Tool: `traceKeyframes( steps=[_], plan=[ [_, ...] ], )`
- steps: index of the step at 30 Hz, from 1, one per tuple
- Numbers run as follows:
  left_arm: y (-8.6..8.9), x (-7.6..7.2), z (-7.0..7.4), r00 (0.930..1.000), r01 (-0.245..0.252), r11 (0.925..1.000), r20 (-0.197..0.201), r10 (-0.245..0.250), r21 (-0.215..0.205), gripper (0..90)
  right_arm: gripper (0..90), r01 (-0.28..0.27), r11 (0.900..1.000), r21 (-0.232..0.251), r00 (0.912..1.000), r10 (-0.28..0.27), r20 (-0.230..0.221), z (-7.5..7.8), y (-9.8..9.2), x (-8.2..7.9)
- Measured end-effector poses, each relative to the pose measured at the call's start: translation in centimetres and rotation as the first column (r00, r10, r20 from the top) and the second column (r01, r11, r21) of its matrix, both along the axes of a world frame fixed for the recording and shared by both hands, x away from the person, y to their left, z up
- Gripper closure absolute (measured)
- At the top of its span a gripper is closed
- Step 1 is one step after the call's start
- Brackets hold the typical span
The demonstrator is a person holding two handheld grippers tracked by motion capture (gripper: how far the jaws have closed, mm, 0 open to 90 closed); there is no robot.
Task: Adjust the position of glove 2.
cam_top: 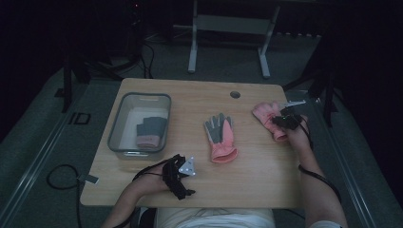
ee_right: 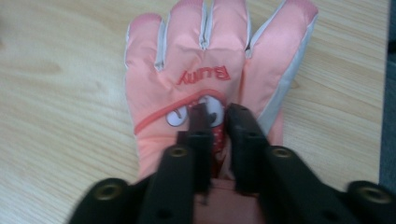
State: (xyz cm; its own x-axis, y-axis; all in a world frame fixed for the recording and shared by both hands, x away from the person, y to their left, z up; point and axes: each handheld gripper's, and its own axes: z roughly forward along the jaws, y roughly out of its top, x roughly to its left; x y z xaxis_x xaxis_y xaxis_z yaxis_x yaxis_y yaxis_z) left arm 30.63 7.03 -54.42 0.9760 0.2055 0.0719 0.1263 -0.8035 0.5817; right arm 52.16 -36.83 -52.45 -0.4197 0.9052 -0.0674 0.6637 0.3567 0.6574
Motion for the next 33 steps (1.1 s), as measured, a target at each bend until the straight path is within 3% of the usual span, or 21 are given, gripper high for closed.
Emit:
traceKeyframes(
  steps=[4, 7, 10, 11, 13, 14, 15, 16, 19, 22, 23, 27, 28, 33],
  plan=[
    [-0.1, -0.1, 0.0, 0.9999, 0.011, 0.9999, 0.001, -0.011, 0.002, 3.6, 85.5, 0.099, 0.995, 0.019, 0.9947, -0.100, 0.024, 1.1, 0.6, -0.8],
    [-0.1, -0.1, 0.0, 0.9999, 0.010, 0.9999, 0.005, -0.010, 0.003, 3.6, 85.6, 0.176, 0.983, 0.059, 0.9807, -0.180, 0.076, 2.6, 1.2, -2.2],
    [-0.2, -0.2, 0.0, 0.9999, 0.006, 1.0000, 0.011, -0.007, 0.007, 3.6, 85.6, 0.198, 0.976, 0.089, 0.9736, -0.207, 0.097, 3.7, 1.7, -3.3],
    [-0.2, -0.2, -0.1, 0.9999, 0.006, 1.0000, 0.012, -0.006, 0.007, 3.6, 85.6, 0.215, 0.971, 0.107, 0.9661, -0.227, 0.122, 4.9, 2.3, -4.3],
    [-0.2, -0.2, 0.0, 0.9999, 0.005, 1.0000, 0.014, -0.005, 0.008, 3.7, 85.5, 0.241, 0.961, 0.133, 0.9585, -0.257, 0.123, 6.1, 3.0, -5.7],
    [-0.2, -0.3, 0.0, 0.9999, 0.004, 1.0000, 0.015, -0.004, 0.008, 3.7, 85.5, 0.241, 0.961, 0.133, 0.9585, -0.257, 0.123, 6.1, 3.0, -5.7],
    [-0.3, -0.3, 0.0, 0.9999, 0.003, 1.0000, 0.015, -0.003, 0.008, 3.6, 85.5, 0.271, 0.951, 0.147, 0.9488, -0.289, 0.126, 6.6, 3.5, -6.9],
    [-0.3, -0.3, 0.0, 0.9999, 0.005, 1.0000, 0.016, -0.005, 0.007, 3.6, 85.5, 0.271, 0.951, 0.147, 0.9488, -0.289, 0.126, 6.6, 3.5, -6.9],
    [-0.3, -0.4, 0.1, 0.9998, 0.007, 1.0000, 0.017, -0.007, 0.006, 3.6, 85.6, 0.316, 0.935, 0.164, 0.9337, -0.337, 0.122, 6.8, 4.9, -9.0],
    [-0.4, -0.5, 0.0, 0.9998, 0.008, 0.9999, 0.019, -0.009, 0.008, 3.6, 85.6, 0.323, 0.930, 0.176, 0.9312, -0.345, 0.117, 6.9, 5.4, -9.8],
    [-0.4, -0.5, 0.0, 0.9998, 0.009, 0.9999, 0.019, -0.010, 0.008, 3.7, 85.6, 0.329, 0.925, 0.188, 0.9278, -0.354, 0.119, 6.9, 5.8, -10.7],
    [-0.5, -0.6, 0.0, 0.9998, 0.012, 0.9999, 0.014, -0.012, 0.006, 3.7, 85.5, 0.328, 0.923, 0.199, 0.9249, -0.357, 0.130, 7.1, 6.3, -12.1],
    [-0.6, -0.6, 0.0, 0.9997, 0.015, 0.9999, 0.017, -0.015, 0.008, 3.7, 85.6, 0.333, 0.921, 0.204, 0.9209, -0.364, 0.140, 7.2, 6.7, -12.8],
    [-0.8, -0.7, 0.1, 0.9995, 0.023, 0.9997, 0.021, -0.023, 0.007, 3.6, 85.5, 0.347, 0.914, 0.212, 0.9148, -0.380, 0.138, 6.8, 7.2, -13.9]
  ],
)
